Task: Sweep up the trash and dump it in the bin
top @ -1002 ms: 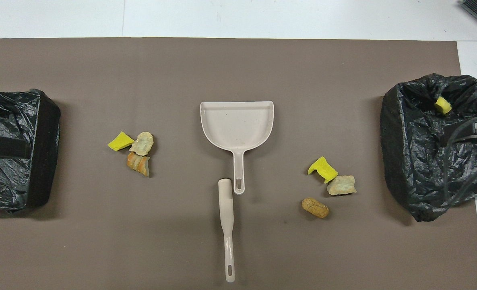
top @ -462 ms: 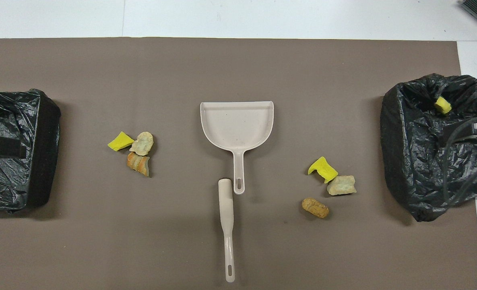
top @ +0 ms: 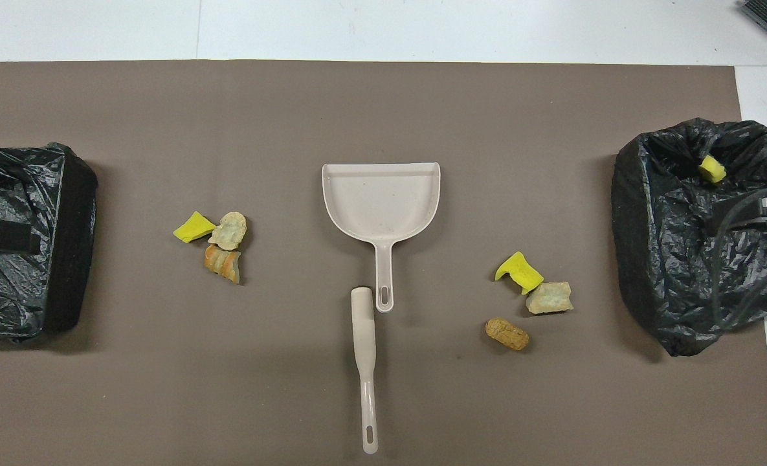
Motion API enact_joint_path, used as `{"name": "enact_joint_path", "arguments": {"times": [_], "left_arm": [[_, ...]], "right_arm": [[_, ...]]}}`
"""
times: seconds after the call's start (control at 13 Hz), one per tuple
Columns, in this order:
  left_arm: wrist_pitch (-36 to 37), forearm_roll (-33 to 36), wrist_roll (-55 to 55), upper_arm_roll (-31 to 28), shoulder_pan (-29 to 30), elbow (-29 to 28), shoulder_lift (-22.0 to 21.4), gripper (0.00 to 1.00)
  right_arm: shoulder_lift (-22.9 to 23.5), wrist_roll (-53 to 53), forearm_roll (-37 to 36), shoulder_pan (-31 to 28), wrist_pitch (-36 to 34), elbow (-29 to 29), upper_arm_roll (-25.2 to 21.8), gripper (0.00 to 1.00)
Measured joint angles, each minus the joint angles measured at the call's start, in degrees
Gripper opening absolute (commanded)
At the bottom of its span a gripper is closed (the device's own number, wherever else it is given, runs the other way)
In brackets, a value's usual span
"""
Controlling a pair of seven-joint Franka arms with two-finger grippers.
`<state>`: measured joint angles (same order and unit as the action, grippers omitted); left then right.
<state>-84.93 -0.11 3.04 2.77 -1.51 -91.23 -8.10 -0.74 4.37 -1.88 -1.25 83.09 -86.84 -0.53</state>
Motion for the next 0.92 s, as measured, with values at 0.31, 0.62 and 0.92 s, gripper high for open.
{"name": "enact_joint_path", "arguments": {"times": [0.31,0.62,0.92], "left_arm": [[0.59,-1.74,0.68,1.32,-1.33,-1.77,-0.79,1.00],[-8.13,-2.52,12.48,7.74,-2.58,-10.31,-1.76,1.00],[-14.06,-5.16,18.90,18.16,-2.80,-18.89,-1.99,1.00]], "right_arm": [[0.00,0.00,0.00,0.00,0.00,0.00,0.00,1.00],[-0.18,0.00,0.00,0.00,-1.54,-0.04,-0.05,1.00],[-0.22,-0.05,0.32,0.19,-2.10,-0.16,0.24,1.00]]}}
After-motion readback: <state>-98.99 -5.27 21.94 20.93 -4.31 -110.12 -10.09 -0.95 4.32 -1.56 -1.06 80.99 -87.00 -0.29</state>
